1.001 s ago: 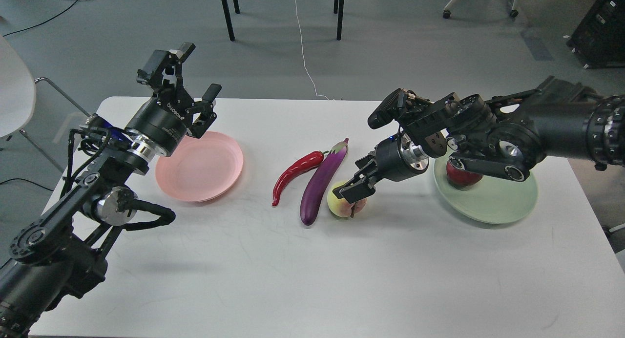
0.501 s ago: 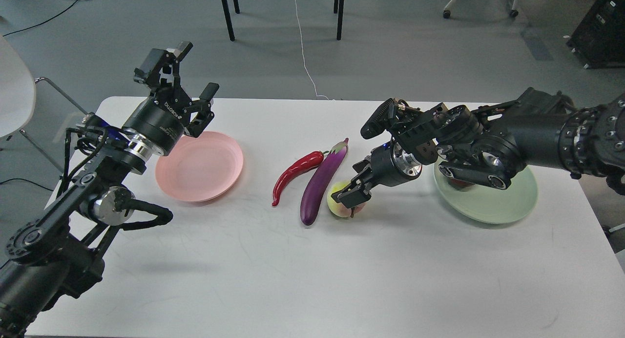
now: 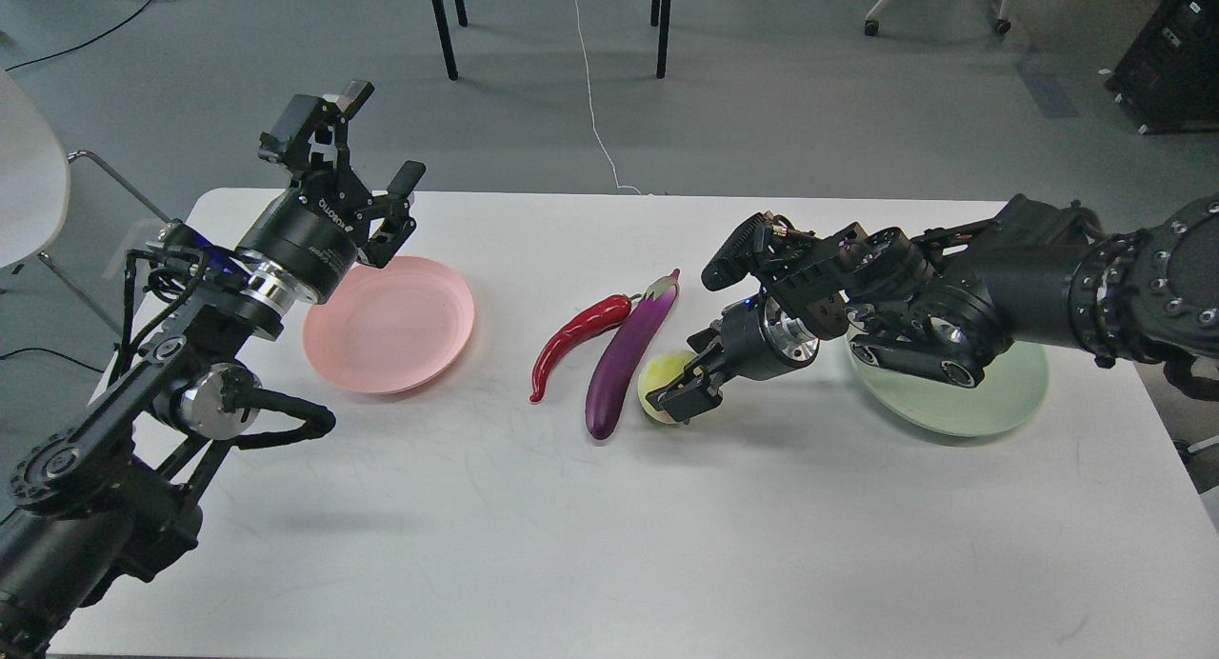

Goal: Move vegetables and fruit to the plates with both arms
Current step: 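Reach the right gripper down and grasp the yellow peach, then lift the peach and carry it onto the green plate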

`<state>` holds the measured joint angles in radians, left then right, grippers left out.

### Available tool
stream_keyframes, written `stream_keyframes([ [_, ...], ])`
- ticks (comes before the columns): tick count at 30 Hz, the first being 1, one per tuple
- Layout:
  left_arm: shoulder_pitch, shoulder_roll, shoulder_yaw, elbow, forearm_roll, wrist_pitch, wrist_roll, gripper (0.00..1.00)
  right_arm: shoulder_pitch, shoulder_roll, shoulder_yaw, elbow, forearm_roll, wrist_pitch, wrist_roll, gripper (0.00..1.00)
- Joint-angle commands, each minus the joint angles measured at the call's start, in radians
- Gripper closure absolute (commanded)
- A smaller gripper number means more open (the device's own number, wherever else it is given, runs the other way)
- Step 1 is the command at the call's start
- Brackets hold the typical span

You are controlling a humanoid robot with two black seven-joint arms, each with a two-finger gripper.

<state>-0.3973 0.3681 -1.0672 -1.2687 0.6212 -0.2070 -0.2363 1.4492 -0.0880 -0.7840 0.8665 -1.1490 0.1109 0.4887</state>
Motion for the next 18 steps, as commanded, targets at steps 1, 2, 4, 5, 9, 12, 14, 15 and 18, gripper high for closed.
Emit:
stream_keyframes([
  [1,0.000,0.000,0.001,0.000,0.000,0.000,0.000,0.02,-0.007,0.008,0.000,-0.006,-0.001,-0.010,0.000,0.03],
  [2,0.000,0.000,0.000,0.000,0.000,0.000,0.000,0.02,-0.007,0.013,0.000,-0.012,-0.001,-0.011,0.000,0.03],
  [4,0.000,-0.001,0.000,0.000,0.000,0.000,0.000,0.02,-0.013,0.017,-0.001,-0.017,-0.003,-0.013,0.000,0.05],
  [5,0.000,-0.002,0.000,0.000,0.000,0.000,0.000,0.02,-0.015,0.019,-0.001,-0.017,-0.004,-0.016,0.000,0.05],
  [9,0.000,0.000,-0.002,0.000,0.000,0.000,0.000,0.02,-0.016,0.024,-0.003,-0.017,-0.006,-0.017,0.000,0.08],
  [12,0.000,0.000,-0.002,0.000,0.000,0.000,0.000,0.02,-0.016,0.025,-0.026,-0.017,-0.006,-0.019,0.000,0.14],
  [14,0.000,0.000,-0.002,-0.001,0.000,0.000,0.000,0.02,-0.015,0.028,-0.046,-0.017,-0.006,-0.017,0.000,0.32],
  [15,0.002,0.000,-0.002,-0.001,0.000,0.000,0.000,0.02,-0.015,0.028,-0.049,-0.017,-0.006,-0.017,0.000,0.42],
  [18,0.002,0.002,-0.002,-0.001,0.000,-0.002,0.000,0.02,-0.010,0.025,-0.049,-0.017,-0.006,-0.019,0.000,0.64],
])
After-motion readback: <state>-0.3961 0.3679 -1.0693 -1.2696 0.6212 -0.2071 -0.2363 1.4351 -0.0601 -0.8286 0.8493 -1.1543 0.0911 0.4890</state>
